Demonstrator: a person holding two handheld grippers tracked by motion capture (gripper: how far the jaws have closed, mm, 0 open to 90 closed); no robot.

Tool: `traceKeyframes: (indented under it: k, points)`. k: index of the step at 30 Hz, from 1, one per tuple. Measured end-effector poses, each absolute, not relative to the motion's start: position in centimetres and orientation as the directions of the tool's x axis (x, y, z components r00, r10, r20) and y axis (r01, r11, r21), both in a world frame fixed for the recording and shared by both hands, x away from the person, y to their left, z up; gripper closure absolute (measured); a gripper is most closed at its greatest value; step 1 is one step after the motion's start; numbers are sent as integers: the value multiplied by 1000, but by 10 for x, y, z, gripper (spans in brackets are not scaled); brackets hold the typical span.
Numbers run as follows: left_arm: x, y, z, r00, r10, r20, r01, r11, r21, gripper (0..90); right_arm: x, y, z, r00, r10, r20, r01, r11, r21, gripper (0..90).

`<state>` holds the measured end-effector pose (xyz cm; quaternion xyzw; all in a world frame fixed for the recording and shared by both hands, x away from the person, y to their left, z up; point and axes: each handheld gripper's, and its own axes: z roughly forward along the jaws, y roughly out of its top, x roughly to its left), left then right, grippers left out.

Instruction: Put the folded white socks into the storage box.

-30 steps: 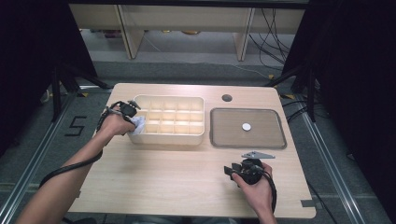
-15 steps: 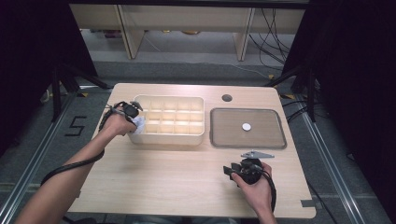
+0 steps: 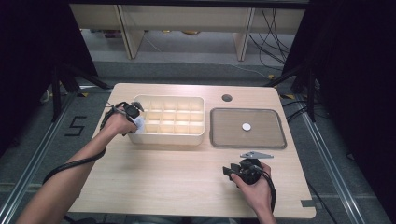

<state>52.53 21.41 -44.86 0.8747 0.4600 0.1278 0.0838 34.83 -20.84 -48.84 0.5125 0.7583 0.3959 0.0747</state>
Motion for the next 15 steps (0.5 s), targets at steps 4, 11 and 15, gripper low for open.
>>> traceKeyframes:
  k: [4, 11, 15]
  points:
    - [524, 213, -449, 527, 839, 136, 797, -544, 262, 776, 348, -207, -489, -452, 841, 296, 725, 153, 671, 583]
    - [523, 216, -449, 540, 829, 145, 778, -557, 289, 770, 348, -207, -489, -457, 844, 282, 721, 165, 673, 580]
    - [520, 216, -448, 536, 832, 143, 777, -553, 301, 764, 347, -205, -488, -441, 837, 325, 737, 131, 663, 578]
